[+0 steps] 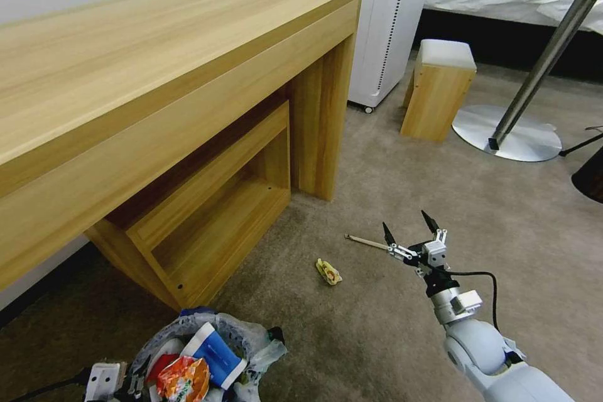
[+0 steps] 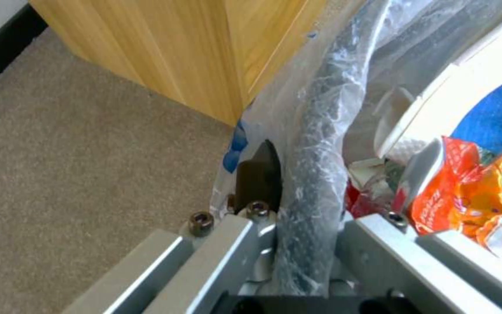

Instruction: Pick up the trash bin and place the garbage on the floor into it.

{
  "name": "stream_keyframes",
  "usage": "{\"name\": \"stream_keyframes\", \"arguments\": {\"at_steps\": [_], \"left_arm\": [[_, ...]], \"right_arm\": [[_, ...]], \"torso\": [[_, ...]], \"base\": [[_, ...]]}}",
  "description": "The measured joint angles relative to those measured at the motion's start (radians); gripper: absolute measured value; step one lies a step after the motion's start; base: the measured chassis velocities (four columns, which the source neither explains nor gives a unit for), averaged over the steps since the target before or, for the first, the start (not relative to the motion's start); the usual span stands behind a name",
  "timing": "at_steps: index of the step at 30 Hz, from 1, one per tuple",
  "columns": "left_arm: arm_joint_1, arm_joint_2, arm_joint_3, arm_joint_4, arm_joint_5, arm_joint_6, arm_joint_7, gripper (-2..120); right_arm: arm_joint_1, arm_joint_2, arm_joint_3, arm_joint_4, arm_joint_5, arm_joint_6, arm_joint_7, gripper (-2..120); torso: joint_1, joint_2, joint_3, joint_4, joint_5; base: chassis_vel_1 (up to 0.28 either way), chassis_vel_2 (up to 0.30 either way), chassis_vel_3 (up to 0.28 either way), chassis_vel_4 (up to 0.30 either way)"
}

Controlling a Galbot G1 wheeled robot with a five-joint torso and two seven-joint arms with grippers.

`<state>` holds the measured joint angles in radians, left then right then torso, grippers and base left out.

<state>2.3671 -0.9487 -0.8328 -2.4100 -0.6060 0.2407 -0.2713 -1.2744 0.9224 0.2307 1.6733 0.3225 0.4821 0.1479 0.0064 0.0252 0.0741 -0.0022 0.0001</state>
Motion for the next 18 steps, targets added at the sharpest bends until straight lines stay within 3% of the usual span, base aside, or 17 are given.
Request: {"name": "stream_keyframes", "arguments": {"at_steps": [18], "left_arm": [[-0.008,0.015,0.003,0.013,0.007,-0.001,0.001,0]], "right_arm": [[0.025,-0.001,-0.023,-0.019,0.011,0.001,-0.008,100]], "torso": [[0.000,0.000,0.000,0.0001,-0.0001]], "base": [[0.000,0.000,0.000,0.000]]}}
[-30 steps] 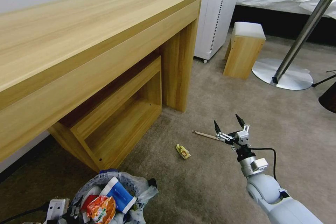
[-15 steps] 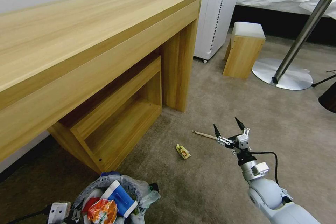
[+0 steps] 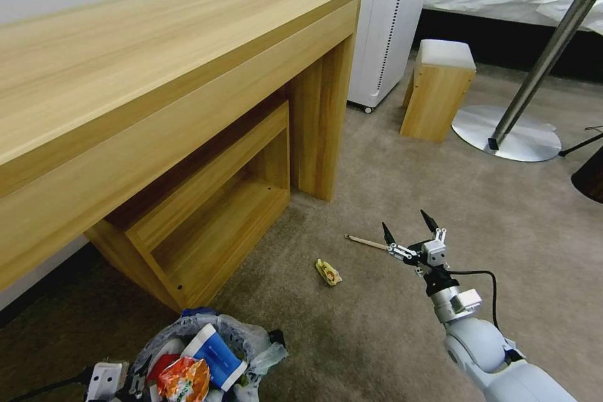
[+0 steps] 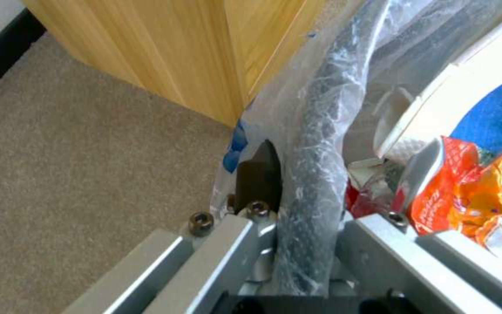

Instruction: Pick up the trash bin and place the garbage on the floor into it.

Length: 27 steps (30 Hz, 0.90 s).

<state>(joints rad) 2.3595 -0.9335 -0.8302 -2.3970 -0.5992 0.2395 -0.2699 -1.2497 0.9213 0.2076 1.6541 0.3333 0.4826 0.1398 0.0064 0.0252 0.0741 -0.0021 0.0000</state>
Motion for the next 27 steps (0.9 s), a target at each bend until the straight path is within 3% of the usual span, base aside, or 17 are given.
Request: {"name": "stream_keyframes", "arguments": {"at_steps": [18,27], "left_arm": [[-0.017,0.046,-0.001,0.022,-0.033,0.002,-0.018,0],[-0.019,0.053,0.002,0.025,-0.038,0.006,-0.019,0]], "right_arm": [[0.044,0.016,-0.033,-0.043,-0.016,0.030,-0.012,100],[0.086,0.002,-0.046,-0.066,-0.126,0.002,0.093,100]], "torso": [[0.000,0.000,0.000,-0.0001,-0.0001],[0.000,0.000,0.000,0.0000,0.0001]], "base": [[-0.066,0.078,0.062,-0.072],[0.000,0.000,0.000,0.000]]}}
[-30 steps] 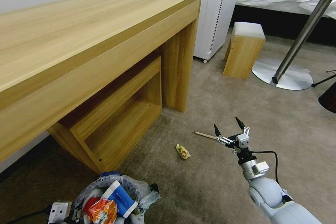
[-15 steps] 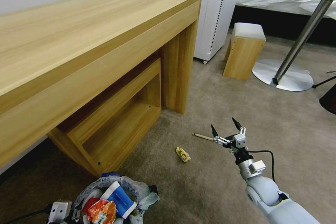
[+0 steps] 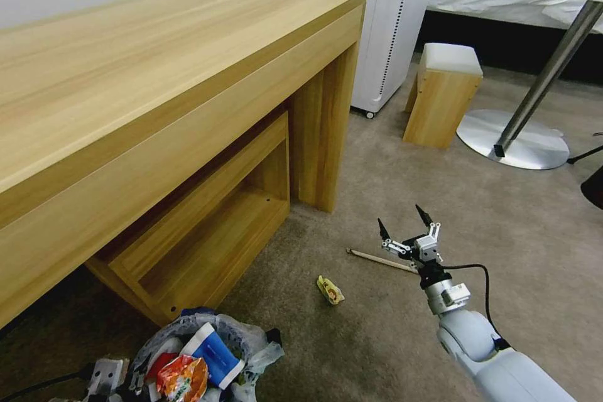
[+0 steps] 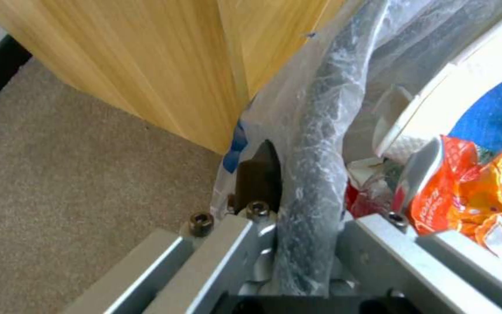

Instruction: Pick up the trash bin and place the garbage on the floor into it.

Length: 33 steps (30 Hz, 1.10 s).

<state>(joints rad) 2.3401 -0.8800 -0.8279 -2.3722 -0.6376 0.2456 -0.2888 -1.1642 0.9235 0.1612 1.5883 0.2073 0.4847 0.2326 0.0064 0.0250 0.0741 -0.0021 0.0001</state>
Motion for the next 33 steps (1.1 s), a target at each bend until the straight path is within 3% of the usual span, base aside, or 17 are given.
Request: {"name": "stream_keyframes", "arguments": {"at_steps": [13,20,23,26,29,32,33], "left_arm": [[0.005,0.013,-0.011,-0.040,-0.053,0.020,0.015,0],[0.005,-0.007,0.005,-0.032,-0.026,0.019,0.015,0],[0.005,-0.013,0.008,-0.030,-0.014,0.015,0.017,0],[0.008,-0.015,0.008,-0.030,-0.012,0.014,0.018,0],[0.016,-0.014,-0.001,-0.038,-0.013,0.014,0.023,0],[0.028,-0.021,-0.006,-0.053,-0.012,0.014,0.030,0],[0.028,-0.021,-0.006,-0.053,-0.012,0.014,0.030,0]], "right_arm": [[0.076,-0.084,-0.054,0.048,0.021,-0.106,0.126,100],[0.157,-0.079,-0.025,-0.017,-0.084,-0.051,0.065,100],[0.196,-0.049,-0.026,-0.041,-0.158,-0.034,0.220,100],[0.202,-0.044,-0.024,-0.033,-0.176,-0.035,0.250,100],[0.219,-0.067,-0.044,-0.014,-0.140,-0.069,0.236,100],[0.248,-0.134,-0.100,-0.001,0.091,-0.155,0.107,100],[0.248,-0.134,-0.100,-0.001,0.091,-0.155,0.107,100]], "torso": [[0.000,0.000,0.000,-0.0002,0.0001],[0.000,0.000,0.000,0.0000,-0.0003],[0.000,0.000,0.000,0.0000,0.0001],[0.000,0.000,0.000,0.0001,0.0000],[0.000,0.000,0.000,0.0000,-0.0001],[0.000,0.000,0.000,0.0001,0.0001],[0.000,0.000,0.000,0.0001,0.0001]], "base": [[0.000,0.000,0.000,0.000],[0.000,0.000,0.000,0.000],[0.000,0.000,0.000,0.000],[0.000,0.000,0.000,0.000],[0.000,0.000,0.000,0.000],[0.000,0.000,0.000,0.000],[0.000,0.000,0.000,0.000]]}}
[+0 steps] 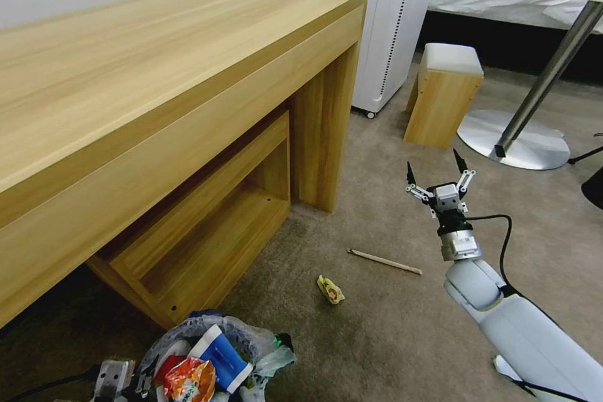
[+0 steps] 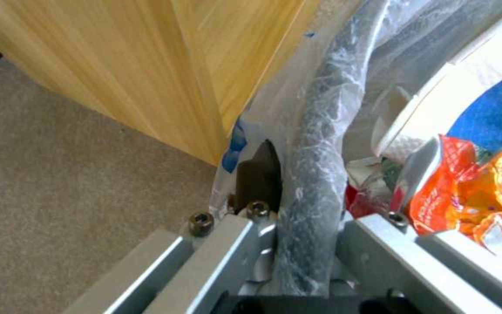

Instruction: Pick up the trash bin and place the garbage on the floor into it.

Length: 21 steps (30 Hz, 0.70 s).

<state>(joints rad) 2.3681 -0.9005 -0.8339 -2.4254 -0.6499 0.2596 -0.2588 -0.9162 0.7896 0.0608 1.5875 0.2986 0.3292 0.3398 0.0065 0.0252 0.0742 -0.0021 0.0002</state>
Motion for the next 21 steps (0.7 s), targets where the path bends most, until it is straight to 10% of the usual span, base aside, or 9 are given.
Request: {"name": "stream_keyframes", "arguments": {"at_steps": [3,15,21], "left_arm": [[0.003,-0.014,0.004,0.000,0.023,-0.003,0.007,0],[0.003,-0.048,0.028,0.009,0.066,-0.013,0.022,0],[0.013,-0.060,0.027,0.009,0.082,-0.014,0.024,0]], "right_arm": [[0.045,-0.050,-0.096,-0.031,0.183,-0.075,-0.011,100],[0.056,-0.071,-0.166,-0.056,0.209,-0.130,-0.070,100],[0.139,-0.147,-0.262,0.027,0.471,-0.362,-0.107,100]], "torso": [[0.000,0.000,0.000,-0.0002,-0.0005],[0.000,0.000,0.000,-0.0003,-0.0002],[0.000,0.000,0.000,-0.0002,-0.0003]], "base": [[0.000,0.000,0.000,0.000],[0.000,0.000,0.000,0.000],[0.000,0.000,0.000,0.000]]}}
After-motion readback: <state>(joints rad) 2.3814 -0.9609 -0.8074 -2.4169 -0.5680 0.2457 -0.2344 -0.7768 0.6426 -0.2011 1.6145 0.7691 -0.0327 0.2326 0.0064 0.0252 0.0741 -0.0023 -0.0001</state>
